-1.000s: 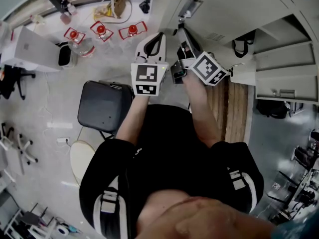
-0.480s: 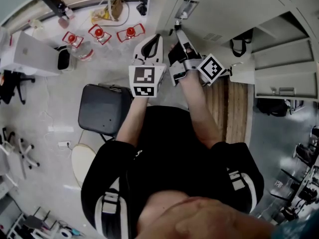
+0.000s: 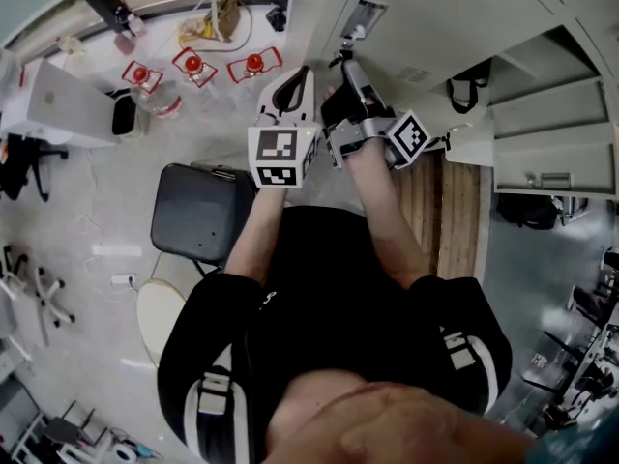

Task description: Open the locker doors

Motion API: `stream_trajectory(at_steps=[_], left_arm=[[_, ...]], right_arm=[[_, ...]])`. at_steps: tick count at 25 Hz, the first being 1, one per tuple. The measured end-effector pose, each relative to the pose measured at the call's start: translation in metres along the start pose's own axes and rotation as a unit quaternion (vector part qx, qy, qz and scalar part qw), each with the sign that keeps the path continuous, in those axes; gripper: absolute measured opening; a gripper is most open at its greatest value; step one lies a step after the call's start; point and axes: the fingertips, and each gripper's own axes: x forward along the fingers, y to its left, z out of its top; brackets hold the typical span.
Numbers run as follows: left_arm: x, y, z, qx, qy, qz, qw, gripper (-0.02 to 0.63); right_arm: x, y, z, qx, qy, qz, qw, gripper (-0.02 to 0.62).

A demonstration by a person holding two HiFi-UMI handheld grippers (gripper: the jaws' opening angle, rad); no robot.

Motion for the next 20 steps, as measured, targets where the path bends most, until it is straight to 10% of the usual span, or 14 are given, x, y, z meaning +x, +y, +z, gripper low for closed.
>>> stream_trajectory(at_steps=[11,15,20], left_arm=[[0.006,-0.001,-0.007,-0.003,0.007,0.0,1.0,0.009],[0.007,0.0,-0.013,-0.007,0.012,0.002,0.9999,0.009],[0.008,0.002,-0.015,-0.009,0.011,0.006,0.9999,0.009]], right_arm=[[-0.001,0.01,0.008,-0.225,0.028,-0.038,0.973,0.146],[0.003,0.027,0.005,-0.349,0.045,-0.046,0.935,0.149],[0.009,0.046,-0.006,-0.518,0.076,-0.058,0.85,0.149]])
